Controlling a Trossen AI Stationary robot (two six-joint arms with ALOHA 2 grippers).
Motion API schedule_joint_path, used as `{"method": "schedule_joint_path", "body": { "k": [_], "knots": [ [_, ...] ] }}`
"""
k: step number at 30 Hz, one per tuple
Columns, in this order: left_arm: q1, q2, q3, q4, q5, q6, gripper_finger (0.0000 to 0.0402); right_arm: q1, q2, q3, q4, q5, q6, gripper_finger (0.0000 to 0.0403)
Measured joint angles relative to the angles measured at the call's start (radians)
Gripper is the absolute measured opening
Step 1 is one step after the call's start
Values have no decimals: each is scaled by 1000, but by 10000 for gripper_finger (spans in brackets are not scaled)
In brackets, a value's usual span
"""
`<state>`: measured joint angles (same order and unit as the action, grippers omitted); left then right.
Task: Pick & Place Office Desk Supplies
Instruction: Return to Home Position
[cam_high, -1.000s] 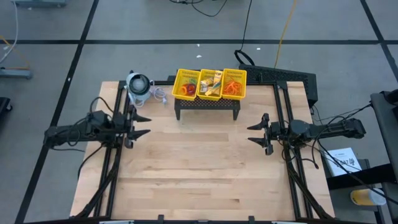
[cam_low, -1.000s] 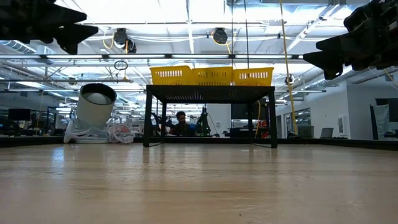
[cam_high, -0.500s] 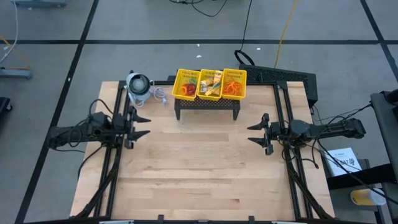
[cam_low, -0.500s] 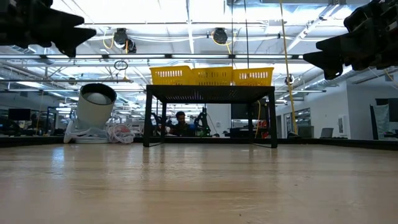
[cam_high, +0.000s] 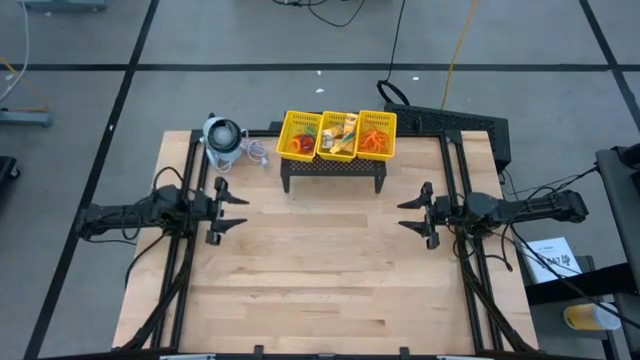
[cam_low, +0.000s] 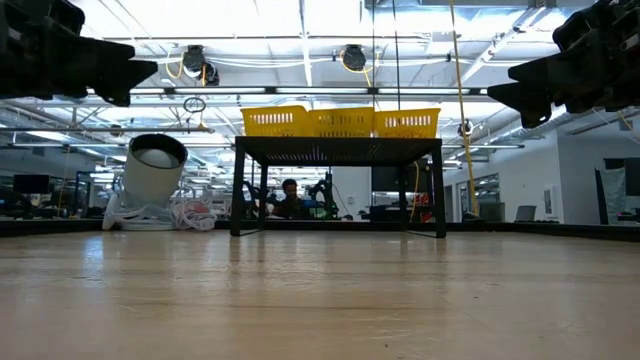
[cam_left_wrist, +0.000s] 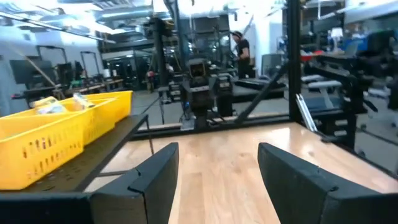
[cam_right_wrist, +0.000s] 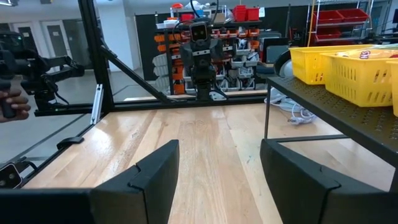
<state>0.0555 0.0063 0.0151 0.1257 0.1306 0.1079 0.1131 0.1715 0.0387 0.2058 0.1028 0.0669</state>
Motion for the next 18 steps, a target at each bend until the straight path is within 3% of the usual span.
{"method": "schedule_joint_path", "body": {
  "k": [6,18],
  "knots": [
    [0,1,0,-100,-30,2,230,0,0,0,0,0,0,215],
    [1,9,1,-103,-61,-10,230,0,0,0,0,0,0,215]
  ]
}}
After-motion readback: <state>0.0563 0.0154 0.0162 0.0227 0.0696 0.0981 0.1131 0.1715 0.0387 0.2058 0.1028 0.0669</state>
